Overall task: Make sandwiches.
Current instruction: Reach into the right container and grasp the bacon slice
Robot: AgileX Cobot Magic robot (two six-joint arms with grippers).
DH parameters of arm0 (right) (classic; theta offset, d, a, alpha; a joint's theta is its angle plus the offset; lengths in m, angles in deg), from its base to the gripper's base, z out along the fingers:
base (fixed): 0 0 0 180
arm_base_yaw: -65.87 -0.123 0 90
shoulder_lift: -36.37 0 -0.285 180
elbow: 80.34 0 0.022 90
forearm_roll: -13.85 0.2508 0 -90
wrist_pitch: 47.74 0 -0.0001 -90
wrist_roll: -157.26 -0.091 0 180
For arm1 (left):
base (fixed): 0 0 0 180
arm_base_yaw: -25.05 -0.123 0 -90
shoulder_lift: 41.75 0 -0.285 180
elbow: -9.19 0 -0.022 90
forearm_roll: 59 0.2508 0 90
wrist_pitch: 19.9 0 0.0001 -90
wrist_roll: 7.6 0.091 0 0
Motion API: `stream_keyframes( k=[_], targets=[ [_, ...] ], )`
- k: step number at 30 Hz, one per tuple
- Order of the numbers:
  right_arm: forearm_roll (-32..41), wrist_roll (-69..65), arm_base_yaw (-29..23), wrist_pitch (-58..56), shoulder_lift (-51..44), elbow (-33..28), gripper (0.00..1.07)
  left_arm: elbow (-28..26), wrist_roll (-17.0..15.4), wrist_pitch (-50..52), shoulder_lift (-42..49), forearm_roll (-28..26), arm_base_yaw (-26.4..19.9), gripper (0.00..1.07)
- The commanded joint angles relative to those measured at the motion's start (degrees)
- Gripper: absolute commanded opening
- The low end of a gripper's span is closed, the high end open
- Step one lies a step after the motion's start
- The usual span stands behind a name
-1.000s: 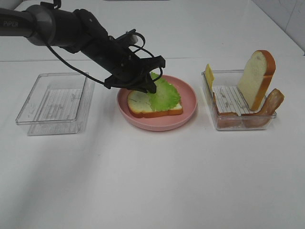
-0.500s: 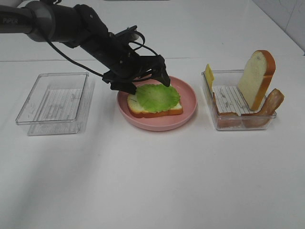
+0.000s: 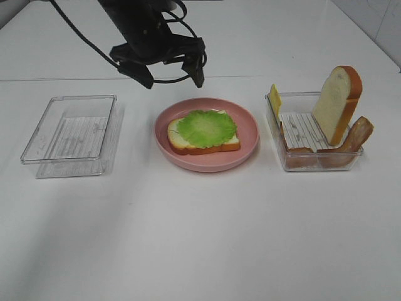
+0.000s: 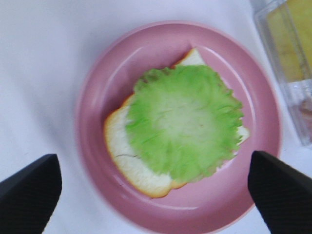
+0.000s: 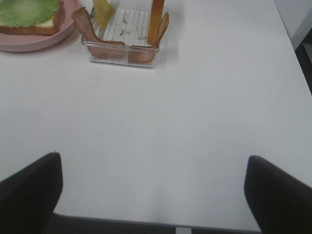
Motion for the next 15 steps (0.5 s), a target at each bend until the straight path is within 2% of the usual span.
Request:
stream_keyframes(
  k=[1, 8, 13, 15],
  targets=[
    [0.2, 0.3, 0.2, 0.2, -1.9, -0.1, 0.99, -5.7, -2.6, -10.0, 0.9, 7.5, 0.3, 0.97],
    [0.2, 0.3, 0.2, 0.2, -1.9, -0.1, 0.99, -6.0, -3.2, -13.5, 3.9, 8.6, 0.3, 0.97],
    [0.2, 0.3, 0.2, 0.2, -1.9, -0.1, 0.99, -1.3, -2.7, -13.5, 9.4, 10.7, 0.1, 0.97],
    [0.2, 0.3, 0.2, 0.2, -1.9, -0.1, 0.99, 3.5, -2.7, -13.5, 13.8, 14.4, 0.1, 0.97]
  ],
)
